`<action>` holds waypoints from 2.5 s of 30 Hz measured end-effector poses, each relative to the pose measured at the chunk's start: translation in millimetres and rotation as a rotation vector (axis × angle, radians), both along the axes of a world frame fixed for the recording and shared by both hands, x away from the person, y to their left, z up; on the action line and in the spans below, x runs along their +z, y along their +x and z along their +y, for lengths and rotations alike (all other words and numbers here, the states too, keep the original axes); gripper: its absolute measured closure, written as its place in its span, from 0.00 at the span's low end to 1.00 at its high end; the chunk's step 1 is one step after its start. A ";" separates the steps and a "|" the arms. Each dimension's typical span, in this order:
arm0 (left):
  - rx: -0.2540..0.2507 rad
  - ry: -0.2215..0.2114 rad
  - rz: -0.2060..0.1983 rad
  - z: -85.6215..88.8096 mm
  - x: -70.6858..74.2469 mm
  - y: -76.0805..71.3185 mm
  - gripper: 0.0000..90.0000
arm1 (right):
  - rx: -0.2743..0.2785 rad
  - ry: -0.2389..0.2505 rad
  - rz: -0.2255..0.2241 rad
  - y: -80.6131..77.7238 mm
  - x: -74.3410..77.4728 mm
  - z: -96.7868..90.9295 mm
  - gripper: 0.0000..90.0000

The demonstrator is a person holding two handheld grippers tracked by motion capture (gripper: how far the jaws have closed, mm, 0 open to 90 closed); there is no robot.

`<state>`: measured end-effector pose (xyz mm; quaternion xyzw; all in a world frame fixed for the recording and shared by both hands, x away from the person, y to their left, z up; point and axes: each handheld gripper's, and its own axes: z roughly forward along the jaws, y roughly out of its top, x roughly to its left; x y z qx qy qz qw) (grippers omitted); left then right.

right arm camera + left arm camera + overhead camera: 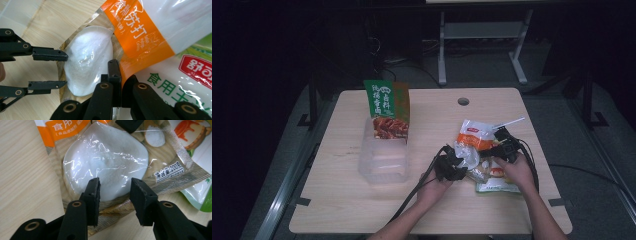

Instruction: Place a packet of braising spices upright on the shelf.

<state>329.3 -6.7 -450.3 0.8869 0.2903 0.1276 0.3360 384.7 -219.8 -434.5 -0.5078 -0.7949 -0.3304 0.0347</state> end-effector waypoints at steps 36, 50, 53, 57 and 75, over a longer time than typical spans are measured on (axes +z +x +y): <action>-0.074 -0.131 -0.013 48.0 27.1 -43.5 0.46 | 0.244 0.086 -0.325 -30.4 55.2 11.6 1.00; -0.155 -0.172 -0.033 75.8 32.0 -79.3 0.43 | 0.350 0.115 -0.397 -34.3 76.2 30.1 1.00; -0.157 -0.188 -0.028 78.2 31.0 -83.7 0.42 | 0.360 0.128 -0.401 -33.5 79.9 33.9 1.00; -0.165 -0.200 -0.018 83.1 29.4 -89.9 0.42 | 0.376 0.141 -0.403 -31.7 83.8 38.2 1.00; -0.217 -0.244 0.004 87.2 23.4 -109.4 0.41 | 0.425 0.184 -0.441 -23.6 109.3 71.2 1.00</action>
